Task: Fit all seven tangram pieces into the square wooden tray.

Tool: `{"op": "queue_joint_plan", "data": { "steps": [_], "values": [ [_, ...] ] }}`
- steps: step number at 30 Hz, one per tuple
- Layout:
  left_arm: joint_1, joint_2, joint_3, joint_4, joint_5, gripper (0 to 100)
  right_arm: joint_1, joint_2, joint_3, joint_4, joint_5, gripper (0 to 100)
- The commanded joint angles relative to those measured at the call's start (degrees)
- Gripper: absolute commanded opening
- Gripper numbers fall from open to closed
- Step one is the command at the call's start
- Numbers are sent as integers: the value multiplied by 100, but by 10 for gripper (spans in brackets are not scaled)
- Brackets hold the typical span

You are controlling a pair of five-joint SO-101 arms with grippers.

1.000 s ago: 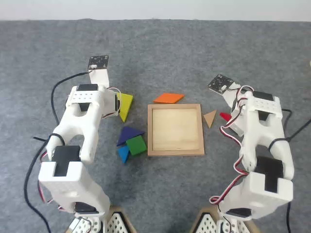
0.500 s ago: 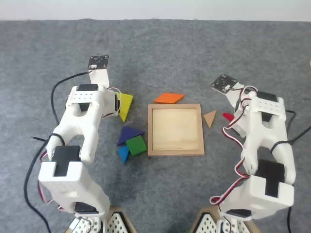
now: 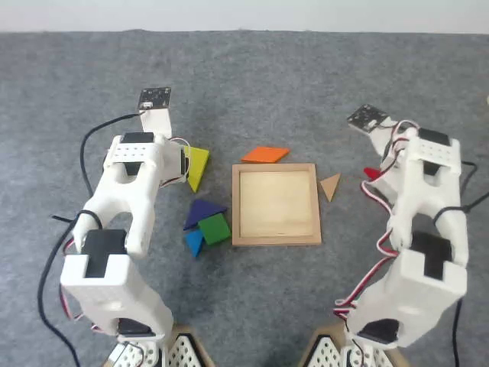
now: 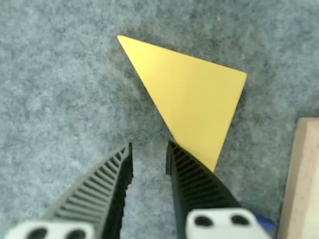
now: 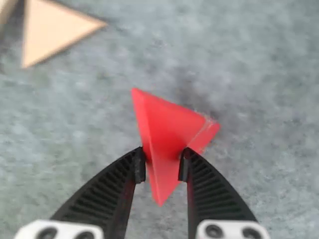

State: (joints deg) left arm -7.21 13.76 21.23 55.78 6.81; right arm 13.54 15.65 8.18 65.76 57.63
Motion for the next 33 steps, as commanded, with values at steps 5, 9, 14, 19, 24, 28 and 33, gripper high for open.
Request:
{"op": "queue_joint_plan", "data": {
  "steps": [5,9,14,19,24,28,33],
  "values": [
    [35,-62,-198,70,-62,111,171,576,-1196,374,299,24],
    [26,-62,-198,70,-70,111,189,1042,-1521,505,440,13],
    [35,-62,-198,70,-88,111,400,1402,-1960,523,413,12],
    [35,-62,-207,70,-88,111,418,1543,-2101,523,440,13],
    [35,-62,-207,70,-97,111,365,1490,-2145,796,519,105],
    [35,-62,-224,70,-97,111,233,1429,-2171,1297,905,294],
    [35,-62,-224,53,-97,111,154,1121,-2171,1578,897,344]
  ]
}}
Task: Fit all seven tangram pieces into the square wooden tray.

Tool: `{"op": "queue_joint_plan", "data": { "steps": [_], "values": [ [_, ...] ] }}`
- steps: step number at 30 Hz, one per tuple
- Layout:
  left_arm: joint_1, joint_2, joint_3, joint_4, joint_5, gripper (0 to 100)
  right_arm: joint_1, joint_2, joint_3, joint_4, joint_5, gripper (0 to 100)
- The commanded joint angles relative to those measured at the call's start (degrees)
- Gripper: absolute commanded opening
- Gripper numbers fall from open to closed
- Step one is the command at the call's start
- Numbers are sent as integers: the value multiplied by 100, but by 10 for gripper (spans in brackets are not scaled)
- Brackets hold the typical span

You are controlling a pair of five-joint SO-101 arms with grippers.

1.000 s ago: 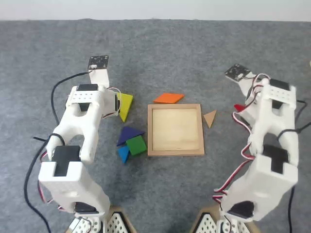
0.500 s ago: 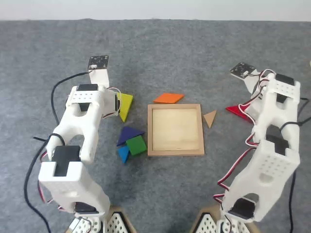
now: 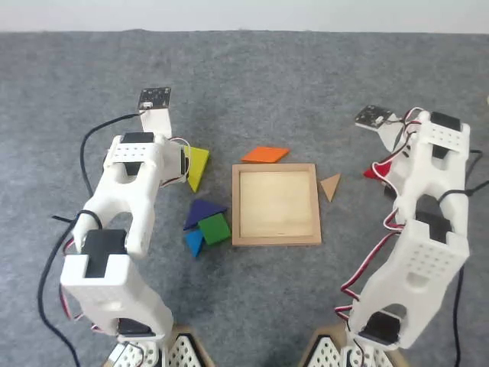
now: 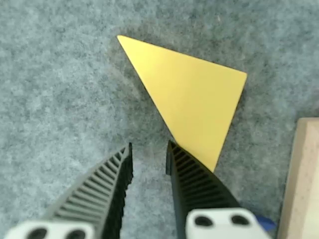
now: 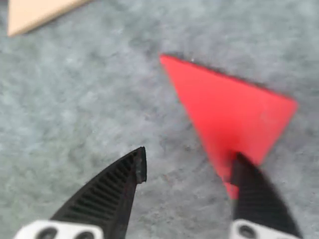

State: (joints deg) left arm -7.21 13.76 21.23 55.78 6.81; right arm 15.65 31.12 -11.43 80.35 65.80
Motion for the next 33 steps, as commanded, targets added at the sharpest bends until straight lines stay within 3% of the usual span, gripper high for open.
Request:
{"op": "queue_joint_plan", "data": {
  "steps": [1,6,12,19,28,30,33],
  "values": [
    [35,-62,-224,53,-97,111,-66,-505,-211,136,79,340],
    [35,-44,-224,44,-97,111,-40,-848,-211,66,229,336],
    [26,-62,-224,44,-97,111,-57,-470,-211,-136,1468,338],
    [9,-53,-233,35,-97,111,40,110,-193,-1059,2145,340],
    [35,-62,-233,53,-97,111,75,813,-220,-1622,2215,333],
    [35,-62,-233,53,-97,111,92,971,-220,-1736,2224,293],
    [35,-62,-233,53,-97,111,75,1130,-220,-1754,2224,152]
  ]
}}
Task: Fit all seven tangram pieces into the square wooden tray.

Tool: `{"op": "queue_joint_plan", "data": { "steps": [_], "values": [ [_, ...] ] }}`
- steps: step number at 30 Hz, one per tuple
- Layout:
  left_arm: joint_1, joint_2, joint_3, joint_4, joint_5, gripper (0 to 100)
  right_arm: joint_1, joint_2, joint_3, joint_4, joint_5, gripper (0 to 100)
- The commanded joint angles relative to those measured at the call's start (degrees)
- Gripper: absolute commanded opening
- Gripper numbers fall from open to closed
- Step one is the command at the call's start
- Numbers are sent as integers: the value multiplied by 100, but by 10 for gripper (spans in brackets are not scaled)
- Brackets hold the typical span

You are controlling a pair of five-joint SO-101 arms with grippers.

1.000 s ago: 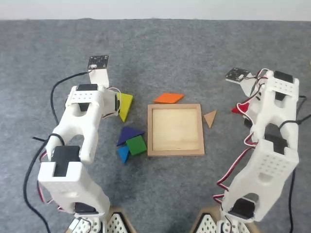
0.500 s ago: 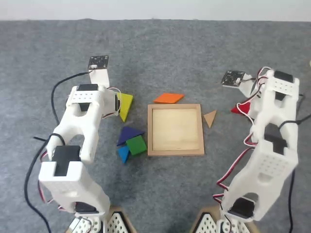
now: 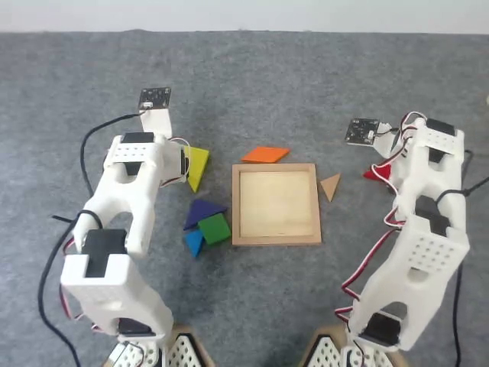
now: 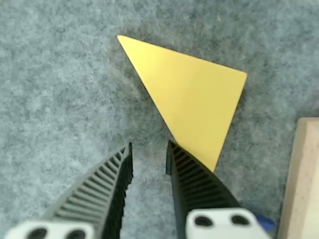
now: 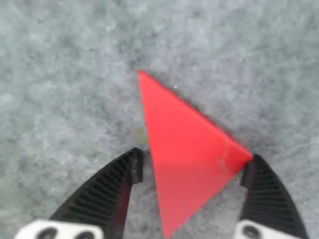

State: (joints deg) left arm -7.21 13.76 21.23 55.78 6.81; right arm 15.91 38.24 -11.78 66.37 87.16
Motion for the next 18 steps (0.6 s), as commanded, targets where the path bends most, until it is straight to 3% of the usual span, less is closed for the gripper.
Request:
{"op": "queue_joint_plan", "data": {
  "steps": [1,4,18],
  "values": [
    [35,-62,-233,44,-97,111,48,453,-185,-330,70,100],
    [35,-62,-233,35,-97,111,84,444,-185,40,62,3],
    [35,-62,-242,62,-97,111,-110,-488,-308,1613,-105,8]
  ]
}}
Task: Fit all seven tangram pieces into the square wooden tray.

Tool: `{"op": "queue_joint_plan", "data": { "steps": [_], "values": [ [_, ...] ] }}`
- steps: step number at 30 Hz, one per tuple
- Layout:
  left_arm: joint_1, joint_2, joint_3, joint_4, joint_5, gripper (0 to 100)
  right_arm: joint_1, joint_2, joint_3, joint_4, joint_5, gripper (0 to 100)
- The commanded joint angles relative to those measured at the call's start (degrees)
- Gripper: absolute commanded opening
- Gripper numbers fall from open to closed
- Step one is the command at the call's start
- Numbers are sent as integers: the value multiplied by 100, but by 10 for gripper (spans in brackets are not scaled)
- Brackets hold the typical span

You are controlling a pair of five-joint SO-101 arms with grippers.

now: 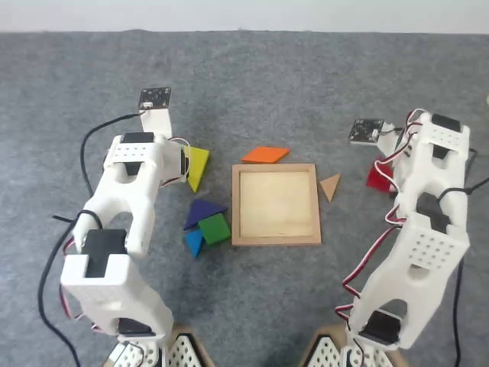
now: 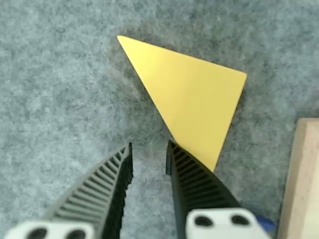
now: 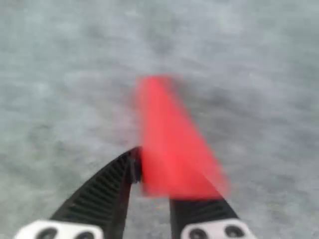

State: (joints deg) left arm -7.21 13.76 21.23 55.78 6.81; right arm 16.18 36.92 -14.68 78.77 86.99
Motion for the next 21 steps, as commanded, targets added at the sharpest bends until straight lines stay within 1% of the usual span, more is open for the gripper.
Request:
{"op": "queue_joint_plan", "data": {
  "steps": [1,6,12,17,19,21],
  "values": [
    [35,-62,-242,62,-97,111,-163,-400,-18,426,-88,8],
    [35,-62,-242,62,-97,111,-233,-479,-53,479,-149,8],
    [35,-70,-242,70,-97,111,-497,-312,-97,163,-703,8],
    [35,-70,-242,53,-97,111,-787,-277,-325,180,-1688,8],
    [0,-70,-242,44,-97,111,-892,-277,-607,400,-1987,8],
    [-26,-70,-295,62,-97,111,-1068,-277,-985,848,-2312,8]
  ]
}}
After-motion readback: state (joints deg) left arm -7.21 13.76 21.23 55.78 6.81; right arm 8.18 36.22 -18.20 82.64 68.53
